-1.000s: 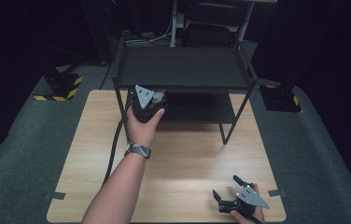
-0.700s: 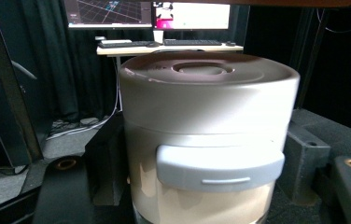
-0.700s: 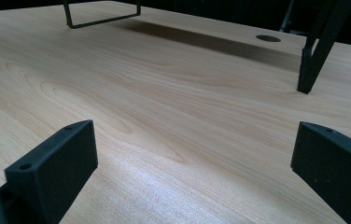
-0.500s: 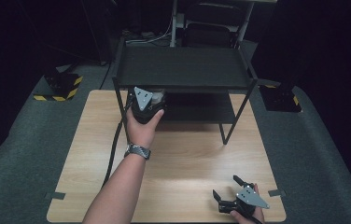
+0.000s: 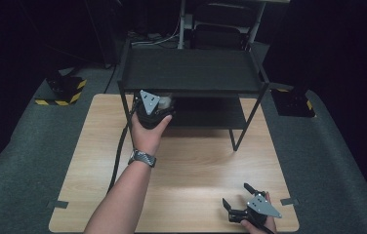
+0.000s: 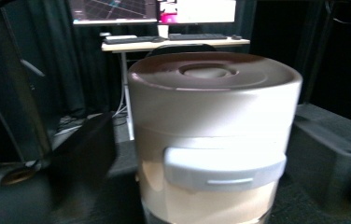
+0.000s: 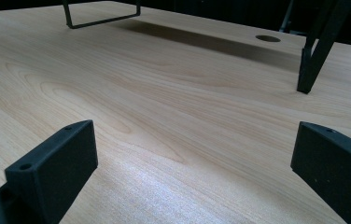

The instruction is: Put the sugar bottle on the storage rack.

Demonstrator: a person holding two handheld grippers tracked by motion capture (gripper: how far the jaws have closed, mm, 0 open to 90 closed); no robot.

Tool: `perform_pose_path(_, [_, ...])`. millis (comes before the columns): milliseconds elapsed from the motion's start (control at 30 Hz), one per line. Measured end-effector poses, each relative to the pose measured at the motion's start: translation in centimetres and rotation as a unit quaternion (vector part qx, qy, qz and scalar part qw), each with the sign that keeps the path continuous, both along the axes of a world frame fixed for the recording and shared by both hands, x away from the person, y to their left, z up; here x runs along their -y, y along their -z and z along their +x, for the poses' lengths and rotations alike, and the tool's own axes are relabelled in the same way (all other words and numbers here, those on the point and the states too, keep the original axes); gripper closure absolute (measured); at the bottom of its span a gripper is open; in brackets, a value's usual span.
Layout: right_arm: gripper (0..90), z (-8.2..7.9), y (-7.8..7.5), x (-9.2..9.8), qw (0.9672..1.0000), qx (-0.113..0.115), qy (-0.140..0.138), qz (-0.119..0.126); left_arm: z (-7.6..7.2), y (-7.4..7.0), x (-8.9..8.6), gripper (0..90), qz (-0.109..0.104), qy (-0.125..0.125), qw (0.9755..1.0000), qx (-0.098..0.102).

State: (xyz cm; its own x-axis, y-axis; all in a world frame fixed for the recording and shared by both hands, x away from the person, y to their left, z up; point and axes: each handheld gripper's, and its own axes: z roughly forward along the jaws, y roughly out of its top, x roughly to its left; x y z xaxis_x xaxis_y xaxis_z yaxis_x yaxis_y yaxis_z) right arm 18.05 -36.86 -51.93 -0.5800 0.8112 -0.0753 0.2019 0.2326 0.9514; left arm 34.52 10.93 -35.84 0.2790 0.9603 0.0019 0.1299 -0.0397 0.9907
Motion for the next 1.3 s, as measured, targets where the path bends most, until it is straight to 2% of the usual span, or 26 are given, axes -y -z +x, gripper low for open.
perform_pose_path(200, [0.5, 0.0, 0.0, 0.0, 1.0, -0.001, 0.0, 0.0, -0.5, 0.0, 0.0, 2.3, 0.002, 0.006, 1.0, 0.001])
perform_pose_path(467, [0.5, 0.0, 0.0, 0.0, 1.0, -0.001, 0.0, -0.001, -1.6, 0.0, -0.5, 0.4, -0.003, 0.016, 0.9999, -0.004])
perform_pose_path(733, [0.5, 0.0, -0.1, 0.0, 1.0, 0.0, -0.001, -0.003, -3.2, 0.3, -1.0, 0.4, 0.0, 0.035, 0.9993, 0.011])
perform_pose_path(1033, [0.4, 0.0, -0.1, -0.1, 1.0, -0.001, -0.001, -0.003, -6.3, 1.0, -2.2, 0.4, -0.004, 0.051, 0.998, 0.036])
perform_pose_path(1300, [0.5, 0.0, -0.1, -0.1, 1.0, -0.001, 0.0, -0.003, -8.5, 2.0, -3.6, 0.4, -0.008, 0.057, 0.9975, 0.04])
